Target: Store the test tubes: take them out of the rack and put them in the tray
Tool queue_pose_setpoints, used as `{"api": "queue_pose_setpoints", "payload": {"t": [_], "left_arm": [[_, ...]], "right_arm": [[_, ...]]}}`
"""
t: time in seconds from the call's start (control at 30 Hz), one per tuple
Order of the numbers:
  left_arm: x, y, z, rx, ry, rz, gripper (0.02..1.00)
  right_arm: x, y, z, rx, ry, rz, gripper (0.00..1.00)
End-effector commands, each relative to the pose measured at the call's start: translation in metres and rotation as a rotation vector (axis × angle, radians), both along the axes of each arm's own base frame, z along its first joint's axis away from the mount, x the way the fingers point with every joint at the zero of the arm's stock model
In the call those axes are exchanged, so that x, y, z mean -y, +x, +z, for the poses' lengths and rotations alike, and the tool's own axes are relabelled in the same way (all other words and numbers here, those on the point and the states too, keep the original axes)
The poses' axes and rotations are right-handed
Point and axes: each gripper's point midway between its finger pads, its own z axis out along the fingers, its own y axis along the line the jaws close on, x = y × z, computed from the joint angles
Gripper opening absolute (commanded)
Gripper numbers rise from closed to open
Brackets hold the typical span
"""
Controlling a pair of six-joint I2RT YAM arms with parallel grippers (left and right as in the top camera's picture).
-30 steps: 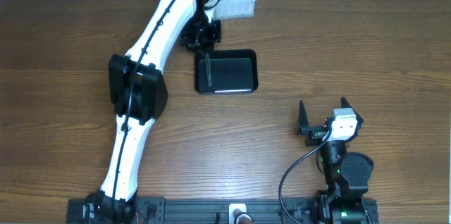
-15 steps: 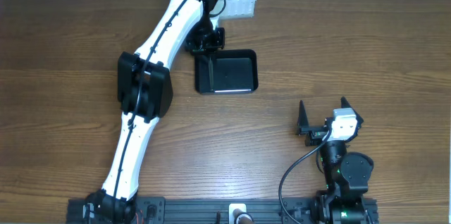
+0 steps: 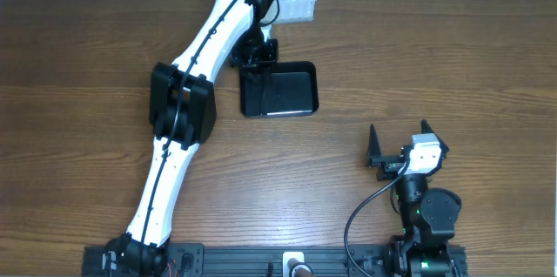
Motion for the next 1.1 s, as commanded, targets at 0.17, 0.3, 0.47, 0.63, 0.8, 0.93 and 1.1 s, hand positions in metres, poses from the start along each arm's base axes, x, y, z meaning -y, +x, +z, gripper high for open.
{"api": "queue_pose_setpoints", "payload": {"t": [0.17, 0.3, 0.47, 0.63, 0.8, 0.93, 1.1], "left_arm": [[0.005, 0.012, 0.1, 0.221, -0.075, 0.002, 0.463], [-0.009, 0.02, 0.153, 0.389, -0.051, 0.011, 0.641], [-0.031, 0.03, 0.209, 0.548, -0.07, 0.061, 0.814], [-0.072, 0.025, 0.266, 0.7, -0.018, 0.153, 0.923], [-0.095, 0.012, 0.302, 0.83, -0.014, 0.199, 0.996], [-0.107, -0.003, 0.308, 0.936, -0.014, 0.224, 0.998], [-0.13, -0.038, 0.284, 1.022, 0.017, 0.255, 0.998]], "right_arm": [[-0.001, 0.0, -0.002, 0.0, 0.004, 0.009, 0.993], [-0.001, 0.0, -0.002, 0.0, 0.004, 0.009, 0.991], [-0.001, 0.0, -0.002, 0.0, 0.005, 0.009, 0.993], [-0.001, 0.0, -0.002, 0.0, 0.004, 0.009, 0.991], [-0.001, 0.0, -0.002, 0.0, 0.004, 0.009, 0.989], [-0.001, 0.0, -0.002, 0.0, 0.004, 0.009, 0.991], [-0.001, 0.0, -0.002, 0.0, 0.004, 0.009, 0.993]]}}
